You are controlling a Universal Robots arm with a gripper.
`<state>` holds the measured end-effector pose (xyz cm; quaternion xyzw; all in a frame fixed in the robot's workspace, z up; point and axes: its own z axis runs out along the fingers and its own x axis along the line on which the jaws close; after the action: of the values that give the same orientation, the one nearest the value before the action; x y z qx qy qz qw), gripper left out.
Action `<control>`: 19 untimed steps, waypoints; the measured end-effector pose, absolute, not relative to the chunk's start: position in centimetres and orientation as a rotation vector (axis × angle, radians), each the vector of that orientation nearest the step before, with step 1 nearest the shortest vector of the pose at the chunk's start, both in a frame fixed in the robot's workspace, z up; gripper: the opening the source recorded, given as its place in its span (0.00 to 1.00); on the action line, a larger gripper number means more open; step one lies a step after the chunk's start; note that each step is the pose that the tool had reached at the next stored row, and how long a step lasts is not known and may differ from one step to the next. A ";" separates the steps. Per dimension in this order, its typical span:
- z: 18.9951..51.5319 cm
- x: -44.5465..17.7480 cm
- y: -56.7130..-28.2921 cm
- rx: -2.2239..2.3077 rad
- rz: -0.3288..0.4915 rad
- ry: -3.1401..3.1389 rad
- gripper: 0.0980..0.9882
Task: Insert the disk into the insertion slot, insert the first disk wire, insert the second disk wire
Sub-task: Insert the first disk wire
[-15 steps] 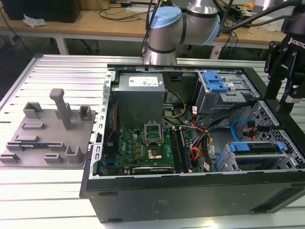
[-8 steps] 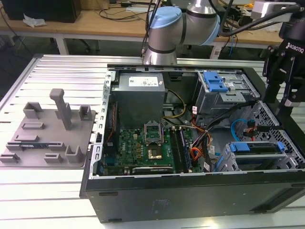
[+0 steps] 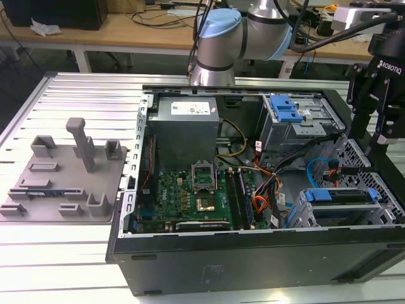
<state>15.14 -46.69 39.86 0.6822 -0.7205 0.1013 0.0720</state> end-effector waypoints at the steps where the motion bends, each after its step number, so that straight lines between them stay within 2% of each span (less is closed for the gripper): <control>1: 39.8 15.1 -46.7 2.044 0.314 -2.166 0.52; 4: 39.8 15.1 -46.7 2.000 0.339 -2.184 0.52; 14: 37.9 15.1 -46.7 1.935 0.338 -2.229 0.52; 15: 37.8 15.1 -46.7 1.937 0.341 -2.226 0.51; 16: 37.8 15.1 -46.7 1.939 0.344 -2.221 0.43; 18: 37.6 15.1 -46.7 1.949 0.350 -2.210 0.43; 19: 37.6 15.1 -46.7 1.956 0.353 -2.204 0.35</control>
<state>15.13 -46.68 37.58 0.6565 -0.7399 0.1184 0.0868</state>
